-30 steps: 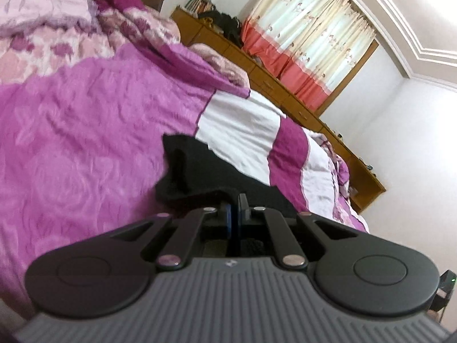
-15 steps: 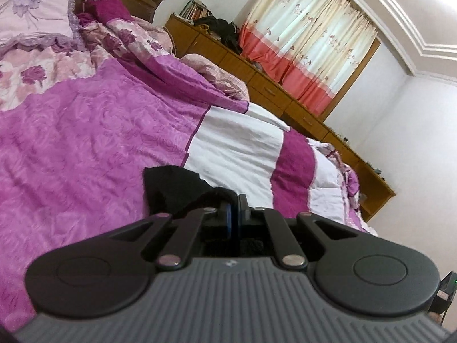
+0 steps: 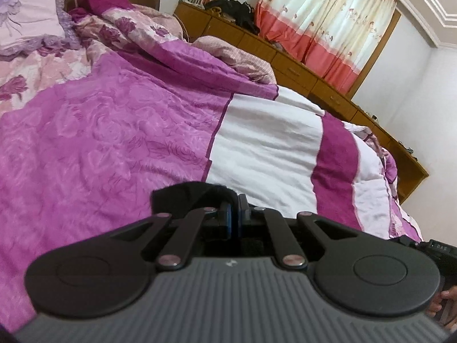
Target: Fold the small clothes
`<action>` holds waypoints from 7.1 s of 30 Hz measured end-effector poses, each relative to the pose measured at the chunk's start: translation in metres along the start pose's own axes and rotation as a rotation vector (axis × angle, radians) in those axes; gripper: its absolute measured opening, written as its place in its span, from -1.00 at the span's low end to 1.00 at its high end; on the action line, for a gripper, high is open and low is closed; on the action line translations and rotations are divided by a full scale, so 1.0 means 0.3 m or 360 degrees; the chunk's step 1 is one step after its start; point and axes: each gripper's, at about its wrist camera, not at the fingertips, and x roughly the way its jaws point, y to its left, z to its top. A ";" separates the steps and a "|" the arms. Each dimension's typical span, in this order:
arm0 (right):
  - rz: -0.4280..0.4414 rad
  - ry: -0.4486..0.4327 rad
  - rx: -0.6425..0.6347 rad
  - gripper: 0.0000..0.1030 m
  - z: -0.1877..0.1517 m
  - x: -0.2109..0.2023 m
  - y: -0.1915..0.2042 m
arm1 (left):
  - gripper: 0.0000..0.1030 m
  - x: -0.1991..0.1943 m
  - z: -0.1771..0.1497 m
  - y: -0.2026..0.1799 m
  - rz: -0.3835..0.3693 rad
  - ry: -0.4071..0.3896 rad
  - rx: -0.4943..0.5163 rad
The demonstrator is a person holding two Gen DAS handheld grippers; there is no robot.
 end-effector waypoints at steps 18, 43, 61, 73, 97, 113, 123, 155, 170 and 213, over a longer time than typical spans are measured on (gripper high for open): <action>-0.0244 0.0044 0.0036 -0.91 -0.041 0.412 -0.202 | -0.88 0.465 0.006 0.029 0.0038 0.0162 0.0233; -0.0594 -0.0045 -0.0207 -0.88 -0.131 0.596 -0.147 | -0.82 0.624 -0.092 0.184 0.0033 0.0072 -0.0083; -0.0214 -0.0363 0.0203 0.96 -0.140 0.438 -0.258 | 1.00 0.453 -0.047 0.246 0.0034 -0.0102 -0.0319; -0.0456 -0.0041 -0.0008 1.00 -0.262 0.123 -0.198 | 0.99 0.107 -0.178 0.045 0.0288 0.0167 -0.0232; -0.0084 0.0025 0.0184 0.43 -0.405 0.087 -0.165 | -0.33 0.208 -0.286 0.171 0.0196 0.0255 -0.0654; -0.0504 0.0336 0.0515 -0.56 -0.320 0.005 -0.209 | -0.47 0.115 -0.338 0.183 0.0224 0.0223 -0.0473; -0.0559 -0.0030 -0.0583 0.52 -0.338 -0.097 0.043 | -0.19 0.099 -0.264 0.074 0.0389 0.0079 -0.0322; -0.0697 0.0322 0.0220 -0.41 -0.178 -0.041 -0.317 | 0.37 0.036 -0.458 -0.343 0.0380 -0.0217 0.1059; -0.0625 0.0403 0.0207 0.84 -0.085 -0.272 -0.376 | 0.39 0.210 -0.932 -0.932 0.0141 -0.0006 0.1565; 0.0115 0.0435 0.0933 1.00 -0.126 0.164 -0.441 | -0.66 0.301 -0.754 -0.819 -0.0302 0.0175 0.1051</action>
